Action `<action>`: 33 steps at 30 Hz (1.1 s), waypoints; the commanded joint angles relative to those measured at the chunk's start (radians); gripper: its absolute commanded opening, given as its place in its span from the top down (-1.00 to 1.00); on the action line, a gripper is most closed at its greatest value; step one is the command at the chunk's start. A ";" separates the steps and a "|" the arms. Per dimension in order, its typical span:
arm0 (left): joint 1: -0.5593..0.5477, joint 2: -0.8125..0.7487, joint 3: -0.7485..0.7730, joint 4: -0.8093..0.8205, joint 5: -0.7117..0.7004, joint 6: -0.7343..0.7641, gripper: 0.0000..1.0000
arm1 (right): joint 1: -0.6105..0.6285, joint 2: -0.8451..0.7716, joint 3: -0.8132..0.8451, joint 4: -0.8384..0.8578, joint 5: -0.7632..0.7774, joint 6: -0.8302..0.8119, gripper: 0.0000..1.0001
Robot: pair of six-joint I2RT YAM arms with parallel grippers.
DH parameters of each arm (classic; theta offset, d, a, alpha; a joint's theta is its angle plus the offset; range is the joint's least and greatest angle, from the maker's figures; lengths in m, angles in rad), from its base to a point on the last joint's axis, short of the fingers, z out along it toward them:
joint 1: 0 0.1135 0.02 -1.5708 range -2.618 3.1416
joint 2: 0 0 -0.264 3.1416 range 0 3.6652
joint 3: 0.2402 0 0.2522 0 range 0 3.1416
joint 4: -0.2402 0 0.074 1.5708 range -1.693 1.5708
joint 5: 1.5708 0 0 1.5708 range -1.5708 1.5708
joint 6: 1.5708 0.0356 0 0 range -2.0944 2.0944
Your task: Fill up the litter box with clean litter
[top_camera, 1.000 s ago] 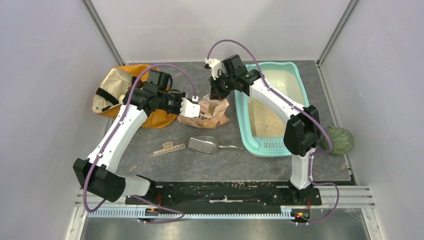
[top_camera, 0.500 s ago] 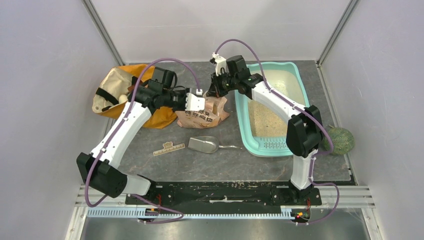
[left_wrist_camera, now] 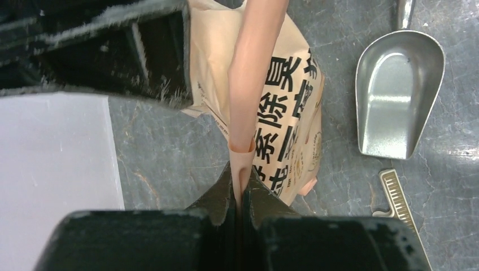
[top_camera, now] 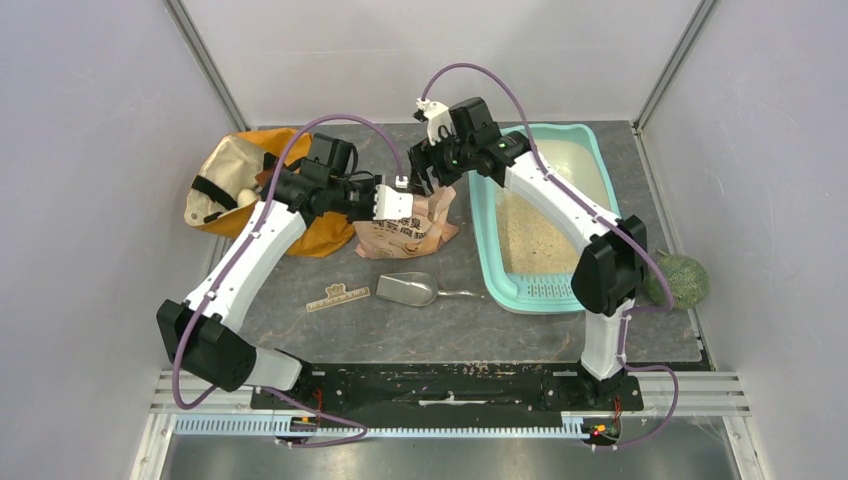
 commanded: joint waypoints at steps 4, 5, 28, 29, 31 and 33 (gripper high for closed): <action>-0.007 -0.038 -0.005 0.038 0.022 0.030 0.96 | 0.003 -0.070 0.090 -0.243 0.213 -0.133 -0.86; -0.006 -0.042 -0.006 0.038 0.023 0.030 0.96 | 0.003 -0.056 0.107 -0.266 0.243 -0.143 -0.88; -0.014 -0.084 -0.052 0.134 0.010 0.021 0.96 | -0.025 0.106 0.329 -0.435 0.040 0.100 1.00; -0.016 -0.086 -0.051 0.150 0.015 0.012 0.96 | -0.029 0.060 0.267 -0.339 0.022 0.145 1.00; -0.019 -0.079 -0.038 0.169 0.012 0.007 0.96 | -0.029 -0.031 0.132 -0.137 -0.041 0.211 1.00; -0.019 -0.068 -0.021 0.198 -0.014 -0.020 0.96 | -0.035 -0.114 0.007 0.051 -0.114 0.291 1.00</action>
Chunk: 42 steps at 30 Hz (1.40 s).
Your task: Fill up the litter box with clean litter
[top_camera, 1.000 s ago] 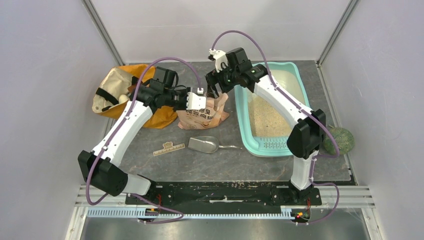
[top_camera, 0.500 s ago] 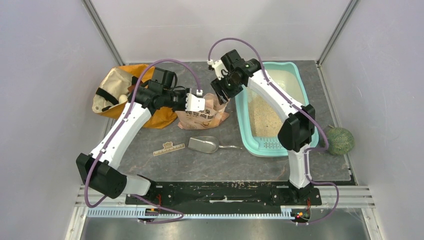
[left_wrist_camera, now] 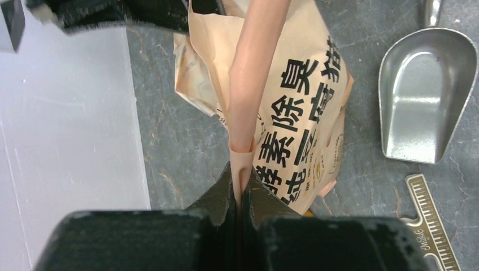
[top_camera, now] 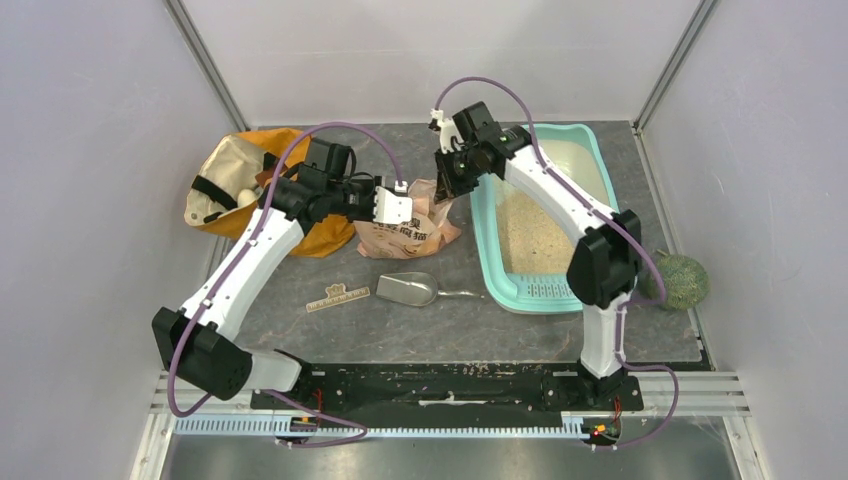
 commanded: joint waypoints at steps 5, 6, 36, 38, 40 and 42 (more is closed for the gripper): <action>0.006 -0.019 0.009 0.118 -0.027 -0.063 0.96 | -0.031 -0.229 -0.308 0.518 -0.297 0.249 1.00; 0.008 -0.022 -0.013 0.119 -0.029 -0.060 0.96 | -0.047 -0.226 -0.348 0.572 -0.345 0.290 1.00; 0.009 -0.063 -0.093 0.185 -0.086 -0.113 -0.28 | -0.189 -0.535 -0.573 0.122 -0.473 -0.661 -0.83; 0.008 -0.062 -0.092 0.189 -0.087 -0.116 -0.40 | -0.188 -0.545 -0.601 0.115 -0.485 -0.694 -0.82; 0.008 -0.059 -0.090 0.195 -0.088 -0.119 -0.43 | -0.188 -0.545 -0.621 0.114 -0.491 -0.715 -0.81; 0.009 -0.057 -0.086 0.207 -0.093 -0.127 -0.50 | -0.188 -0.541 -0.635 0.113 -0.492 -0.731 -0.81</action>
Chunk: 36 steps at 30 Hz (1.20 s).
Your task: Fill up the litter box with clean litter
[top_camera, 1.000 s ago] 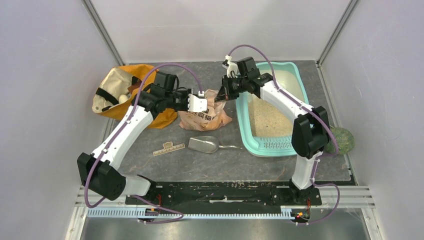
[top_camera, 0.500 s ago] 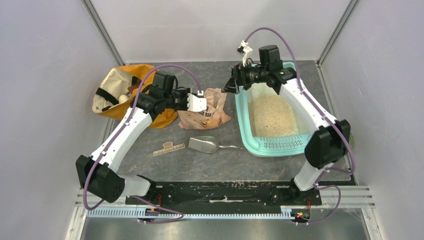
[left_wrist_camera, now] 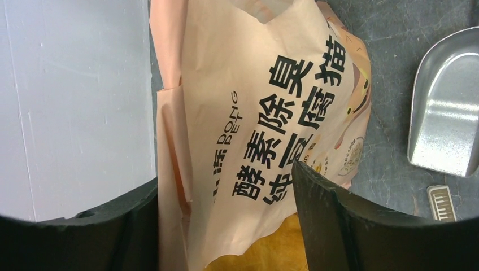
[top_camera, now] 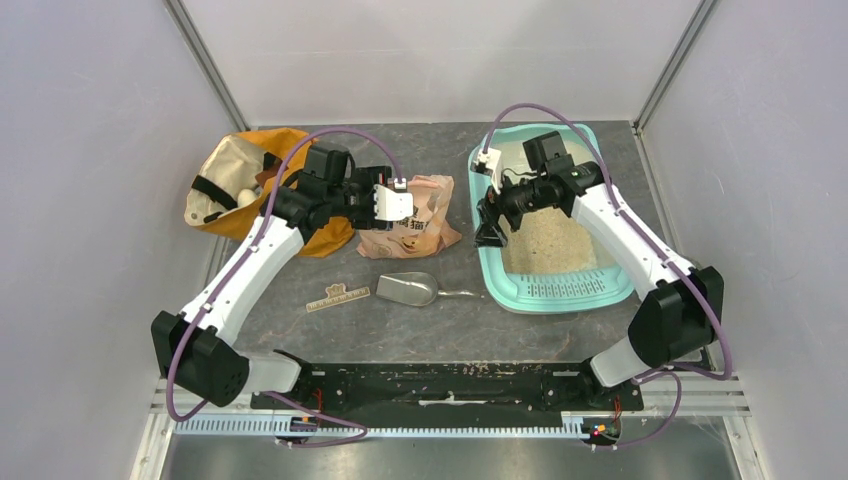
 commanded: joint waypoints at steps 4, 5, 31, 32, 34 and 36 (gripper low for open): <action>0.004 -0.031 0.025 0.059 0.008 -0.071 -0.69 | 0.003 -0.045 -0.071 -0.042 -0.060 -0.226 -0.77; 0.005 -0.039 0.030 0.058 0.016 -0.081 -0.72 | 0.006 -0.057 -0.093 -0.041 -0.061 -0.256 -0.77; 0.003 -0.436 -0.023 0.215 -0.214 -0.517 -0.80 | 0.409 0.067 -0.370 0.349 0.397 -0.356 -0.55; 0.003 -0.443 -0.029 0.217 -0.231 -0.534 -0.80 | 0.418 0.076 -0.377 0.348 0.405 -0.366 -0.55; 0.003 -0.459 -0.039 0.226 -0.273 -0.577 -0.80 | 0.436 0.097 -0.379 0.343 0.428 -0.377 -0.54; 0.004 -0.468 -0.046 0.230 -0.310 -0.623 -0.80 | 0.448 0.125 -0.375 0.347 0.448 -0.379 -0.52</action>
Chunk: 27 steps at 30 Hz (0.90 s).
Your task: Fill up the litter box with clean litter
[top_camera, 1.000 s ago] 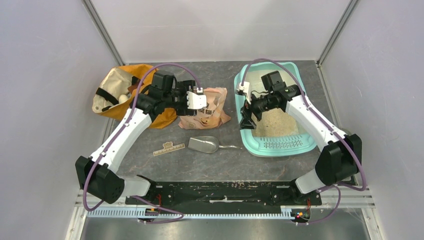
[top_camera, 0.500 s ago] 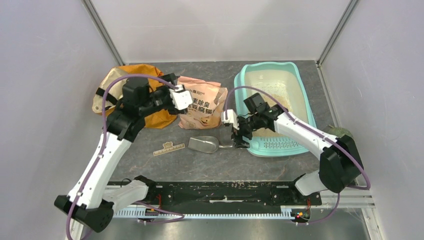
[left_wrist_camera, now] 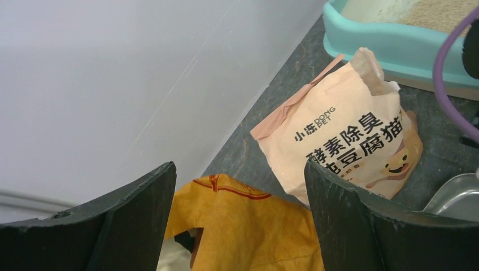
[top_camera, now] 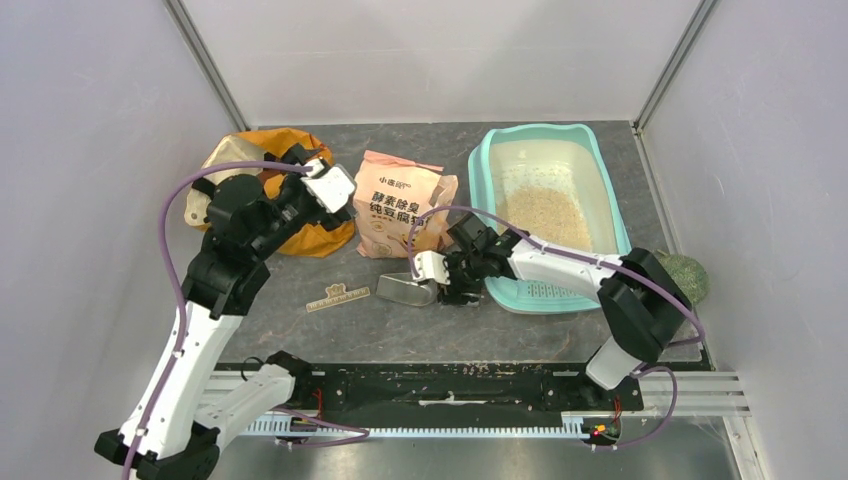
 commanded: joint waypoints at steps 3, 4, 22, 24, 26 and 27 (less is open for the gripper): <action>0.019 -0.041 -0.028 0.063 -0.144 -0.211 -0.81 | 0.041 0.076 0.018 0.029 0.073 -0.032 -0.36; 0.032 -0.045 -0.030 0.063 -0.150 -0.233 -0.81 | 0.045 0.085 0.021 0.029 0.074 -0.032 -0.29; 0.192 0.046 0.056 -0.058 -0.109 -0.543 -0.82 | 0.060 -0.104 0.051 -0.008 0.029 0.090 1.00; 0.228 0.067 0.093 -0.082 -0.009 -0.611 -0.90 | 0.060 -0.169 0.100 -0.027 0.028 0.164 1.00; 0.248 0.090 0.134 -0.102 0.101 -0.671 -0.95 | 0.060 -0.224 0.159 -0.048 0.050 0.243 1.00; 0.255 0.101 0.155 -0.102 0.169 -0.695 -0.96 | 0.055 -0.250 0.185 -0.059 0.060 0.264 1.00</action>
